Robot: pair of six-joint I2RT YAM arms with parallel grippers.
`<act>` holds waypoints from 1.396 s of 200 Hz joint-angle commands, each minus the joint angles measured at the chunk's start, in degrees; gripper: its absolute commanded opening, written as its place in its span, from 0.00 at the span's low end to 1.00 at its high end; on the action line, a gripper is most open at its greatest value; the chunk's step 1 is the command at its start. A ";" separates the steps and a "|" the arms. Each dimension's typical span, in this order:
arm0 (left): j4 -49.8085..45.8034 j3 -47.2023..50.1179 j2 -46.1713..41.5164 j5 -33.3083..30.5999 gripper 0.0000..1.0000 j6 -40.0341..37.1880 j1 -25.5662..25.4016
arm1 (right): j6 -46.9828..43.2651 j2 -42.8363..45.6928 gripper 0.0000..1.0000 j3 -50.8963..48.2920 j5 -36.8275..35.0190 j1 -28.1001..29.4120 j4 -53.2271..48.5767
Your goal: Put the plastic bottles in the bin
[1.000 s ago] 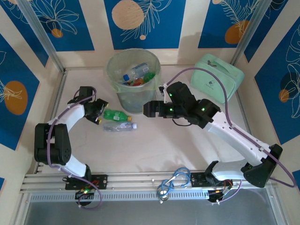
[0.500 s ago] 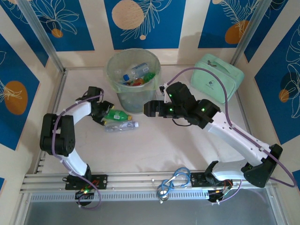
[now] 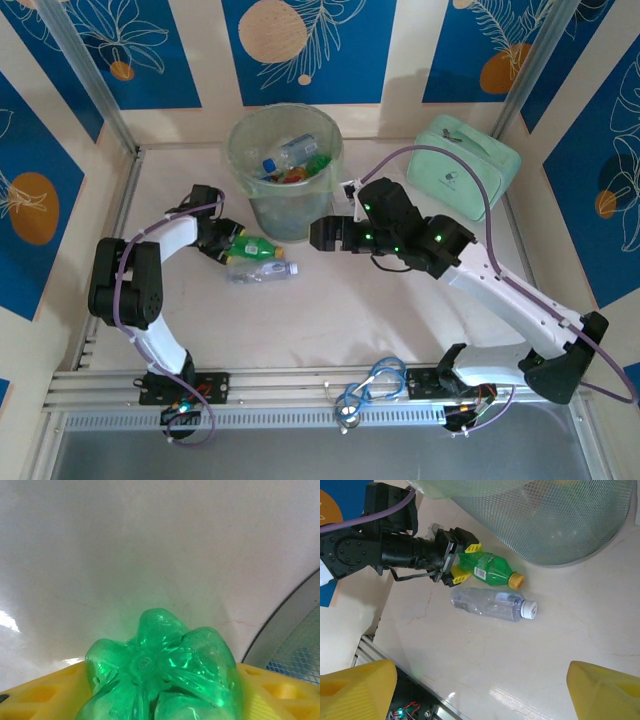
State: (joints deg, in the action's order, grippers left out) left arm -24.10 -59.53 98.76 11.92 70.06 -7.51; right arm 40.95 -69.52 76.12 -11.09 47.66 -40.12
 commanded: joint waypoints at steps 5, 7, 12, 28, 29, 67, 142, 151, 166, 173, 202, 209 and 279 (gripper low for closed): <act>0.90 -1.30 -3.89 1.86 0.60 -1.23 -0.31 | 0.63 2.66 0.88 -1.08 -1.63 0.41 -0.09; 0.98 -1.32 -4.11 1.98 0.59 -1.28 -0.31 | 0.63 2.75 0.88 -1.13 -1.65 0.39 -0.10; 1.15 -1.46 -4.68 2.28 0.59 -1.46 -0.30 | 0.58 3.01 0.88 -1.12 -1.74 0.39 -0.13; 0.42 -2.15 -6.69 2.68 0.58 -2.31 -0.31 | 0.20 3.79 0.88 -1.15 -1.74 0.41 0.03; 0.39 -2.16 -6.89 2.67 0.58 -2.39 -0.31 | 0.19 3.83 0.88 -1.15 -1.74 0.42 0.03; -1.64 -2.12 -14.09 4.19 0.55 -4.88 -0.40 | -1.02 4.49 0.89 -0.67 0.27 0.50 1.56; -9.39 -4.70 -29.51 9.62 0.51 -15.97 -0.28 | -3.77 0.03 0.89 4.46 4.87 1.54 2.41; -9.74 -5.58 -31.10 10.87 0.51 -17.18 -0.31 | -3.86 0.22 0.89 4.53 4.47 1.64 2.41; -10.12 -8.43 -33.06 12.85 0.51 -18.73 -0.30 | -3.77 1.41 0.88 3.95 3.22 1.90 3.25; -10.62 -10.83 -33.09 14.05 0.51 -19.47 -0.29 | -3.68 2.40 0.88 3.34 2.81 2.00 4.06; -13.52 -26.00 -28.36 14.80 0.52 -22.28 -0.40 | -3.35 4.80 0.90 2.08 2.15 1.82 5.84; -13.52 -29.68 -26.46 14.43 0.52 -22.67 -0.55 | -3.33 4.74 0.90 2.13 2.29 1.91 5.80; -9.83 -48.51 -9.34 8.00 0.51 -18.41 -4.32 | -1.69 5.97 0.89 0.92 -0.32 4.79 4.10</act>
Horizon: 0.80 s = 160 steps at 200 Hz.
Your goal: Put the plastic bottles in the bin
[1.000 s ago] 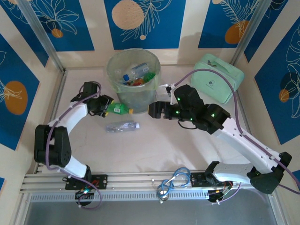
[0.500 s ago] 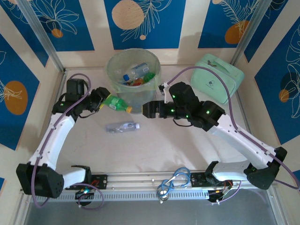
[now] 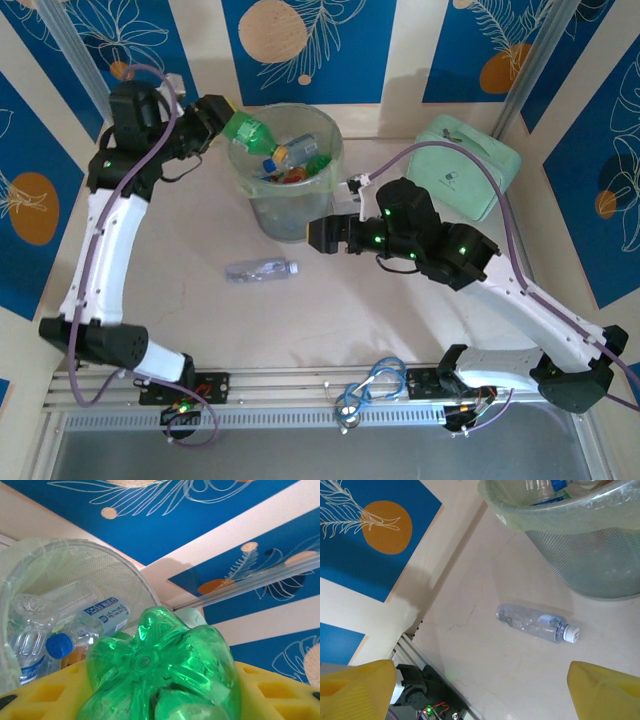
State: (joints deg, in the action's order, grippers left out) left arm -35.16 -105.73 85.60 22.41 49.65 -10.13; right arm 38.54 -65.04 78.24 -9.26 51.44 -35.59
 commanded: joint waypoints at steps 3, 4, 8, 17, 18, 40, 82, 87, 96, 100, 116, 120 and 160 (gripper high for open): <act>1.14 -2.81 4.46 -2.73 0.51 2.03 -1.98 | 0.74 1.49 0.89 -1.24 -2.21 1.09 -0.60; 1.06 -3.03 4.65 -2.90 0.51 2.03 -2.12 | 0.74 1.53 0.89 -1.29 -2.23 1.11 -0.61; 0.58 -3.89 5.53 -3.40 0.51 2.03 -2.44 | 0.80 1.59 0.89 -1.33 -2.29 1.19 -0.74; -0.21 -5.96 7.58 -4.55 0.51 1.80 -3.46 | 0.92 1.64 0.89 -1.42 -2.55 1.33 -1.04; -0.28 -6.19 7.79 -4.65 0.51 1.74 -3.56 | 0.92 1.61 0.89 -1.42 -2.58 1.35 -1.05; -2.63 -12.26 13.02 -7.64 0.50 0.74 -5.15 | 1.07 1.84 0.89 -1.60 -3.36 1.45 -1.32; -10.15 -26.32 23.33 -9.09 0.47 0.00 -6.04 | 1.36 3.14 0.89 -2.14 -5.04 1.43 -2.10; -10.34 -26.82 23.94 -9.10 0.47 -0.06 -6.61 | 1.44 3.52 0.89 -2.35 -5.25 1.45 -2.24; -10.32 -27.07 24.64 -9.79 0.48 -0.54 -7.65 | 1.62 4.04 0.89 -2.84 -5.65 1.43 -2.42; -10.51 -27.15 24.92 -10.29 0.48 -0.88 -8.08 | 1.67 4.36 0.89 -3.09 -5.77 1.35 -2.44; -11.37 -27.46 25.83 -13.09 0.53 -2.31 -9.35 | 1.71 5.08 0.89 -3.36 -5.94 1.10 -2.87; -11.57 -27.50 26.13 -13.55 0.54 -2.52 -9.52 | 1.71 5.23 0.89 -3.35 -6.03 1.03 -2.98; -15.16 -30.52 29.30 -15.41 0.80 -6.29 -11.85 | 1.71 6.75 0.90 -3.97 -5.94 0.12 -3.51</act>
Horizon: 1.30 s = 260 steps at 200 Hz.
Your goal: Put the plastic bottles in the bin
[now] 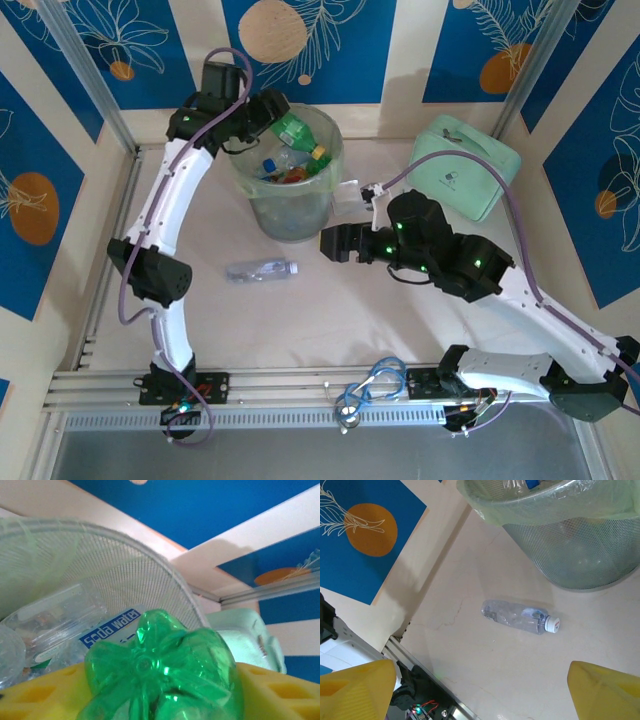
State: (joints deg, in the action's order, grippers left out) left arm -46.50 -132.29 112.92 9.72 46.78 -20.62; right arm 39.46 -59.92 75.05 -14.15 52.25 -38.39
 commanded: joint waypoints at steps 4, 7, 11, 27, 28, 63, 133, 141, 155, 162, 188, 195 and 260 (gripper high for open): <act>-4.18 -4.44 1.96 -3.19 0.82 -3.82 -1.75 | 0.79 1.65 0.90 -0.78 -0.93 -0.78 -0.72; -4.41 -4.72 1.93 -3.55 0.83 -4.23 -1.91 | 0.79 1.65 0.90 -0.78 -0.82 -0.83 -0.72; -4.47 -4.86 1.67 -3.99 0.85 -4.73 -2.18 | 0.73 1.61 0.90 -0.75 -0.60 -0.95 -0.71; -4.76 -4.89 -0.23 -7.14 1.00 -6.53 -2.75 | 0.53 1.33 0.90 -0.45 0.09 -1.29 -0.67; -4.79 -4.90 -0.37 -7.37 1.00 -6.66 -2.75 | 0.53 1.32 0.90 -0.44 0.13 -1.28 -0.65; -8.48 -1.93 -8.68 -16.09 0.99 -11.09 -2.76 | 0.18 0.62 0.90 0.15 1.03 -1.33 -0.37; -5.15 50.67 -47.09 -19.20 0.85 -9.19 0.95 | -0.54 -3.97 0.90 -0.75 5.99 -1.02 1.19; -4.88 56.70 -49.55 -16.27 0.85 -6.37 1.37 | -0.31 -4.72 0.90 -1.08 6.22 -0.71 1.45; -4.65 66.21 -52.87 -12.74 0.84 0.50 1.59 | 0.17 -5.93 0.89 -1.38 5.94 -0.19 1.65; -3.89 70.79 -54.43 -10.93 0.84 4.42 1.72 | 0.43 -6.25 0.89 -1.76 5.64 0.00 1.96; 5.55 86.87 -58.28 -2.21 0.87 20.35 1.68 | 1.95 -6.52 0.89 -3.60 5.45 0.32 3.46; 8.06 89.74 -58.43 -1.03 0.87 23.82 1.64 | 2.32 -6.52 0.89 -4.05 5.53 0.39 3.75; 14.01 90.29 -49.86 -4.88 0.96 31.81 1.52 | 3.25 -6.27 0.89 -5.30 4.31 1.32 3.23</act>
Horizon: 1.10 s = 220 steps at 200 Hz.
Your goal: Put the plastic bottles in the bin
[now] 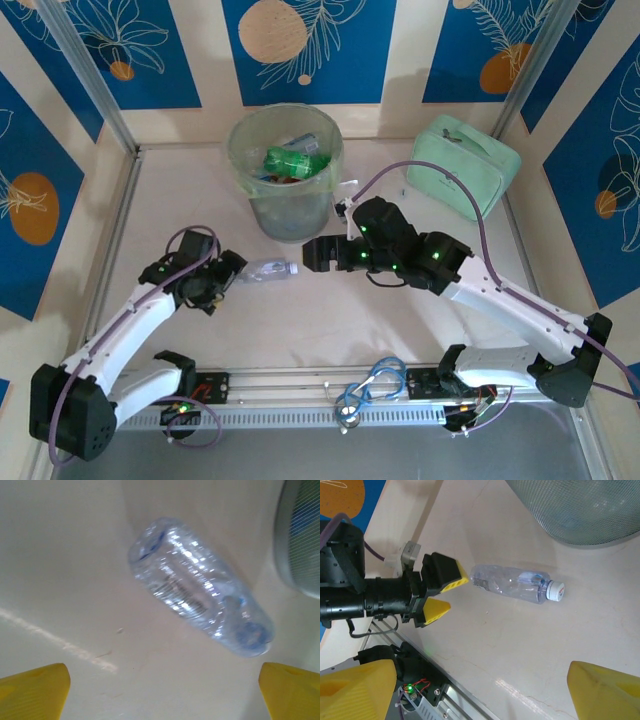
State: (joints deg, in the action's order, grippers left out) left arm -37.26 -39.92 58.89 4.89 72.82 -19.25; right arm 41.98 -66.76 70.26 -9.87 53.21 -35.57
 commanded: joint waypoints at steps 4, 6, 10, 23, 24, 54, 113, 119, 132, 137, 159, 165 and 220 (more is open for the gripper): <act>4.89 -2.09 5.02 -0.05 0.95 6.53 0.01 | 0.69 0.58 0.89 -0.44 -0.04 0.33 0.34; 4.97 -2.09 5.45 0.01 0.95 6.90 0.00 | 0.66 0.58 0.89 -0.42 -0.06 0.39 0.33; 5.27 -1.97 6.23 0.16 0.95 7.63 -0.07 | 0.65 0.58 0.89 -0.39 -0.19 0.32 0.25; 6.74 -1.50 8.61 0.88 0.95 10.06 -0.33 | 0.52 0.58 0.89 -0.09 -0.48 0.32 -0.11; 6.88 -1.49 8.74 0.90 0.95 10.20 -0.39 | 0.50 0.54 0.89 -0.11 -0.49 0.36 -0.11; 9.72 -2.54 13.40 1.44 0.96 13.15 -0.80 | 0.31 0.84 0.89 0.00 -0.94 0.36 -0.29; 10.71 -6.23 22.87 -0.62 0.97 13.49 -0.99 | 0.72 1.70 0.89 -0.65 -1.79 0.58 -0.81; 10.76 -6.54 23.82 -0.51 0.96 13.49 -0.97 | 0.74 1.87 0.89 -0.77 -1.91 0.61 -1.02; 11.02 -7.17 25.52 -0.53 0.95 13.34 -0.97 | 0.65 2.32 0.89 -0.81 -2.32 0.59 -1.41; 11.06 -7.54 26.06 -0.57 0.95 13.40 -0.97 | 0.65 2.47 0.89 -0.83 -2.47 0.62 -1.51; 11.16 -9.63 28.54 -0.84 0.93 12.41 -0.97 | 0.77 2.95 0.89 -1.24 -2.78 0.53 -1.69; 11.07 -10.26 29.29 -0.71 0.92 12.15 -0.93 | 0.87 2.95 0.89 -1.40 -2.78 0.56 -1.69; 10.50 -11.85 31.45 0.74 0.72 11.19 -0.79 | 1.27 4.17 0.89 -2.03 -3.74 0.46 -1.95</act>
State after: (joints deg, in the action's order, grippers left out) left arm -25.50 -50.52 89.67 5.54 83.85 -19.79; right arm 42.46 -64.58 69.08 -12.05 53.30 -36.88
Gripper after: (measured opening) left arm 0.747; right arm 0.889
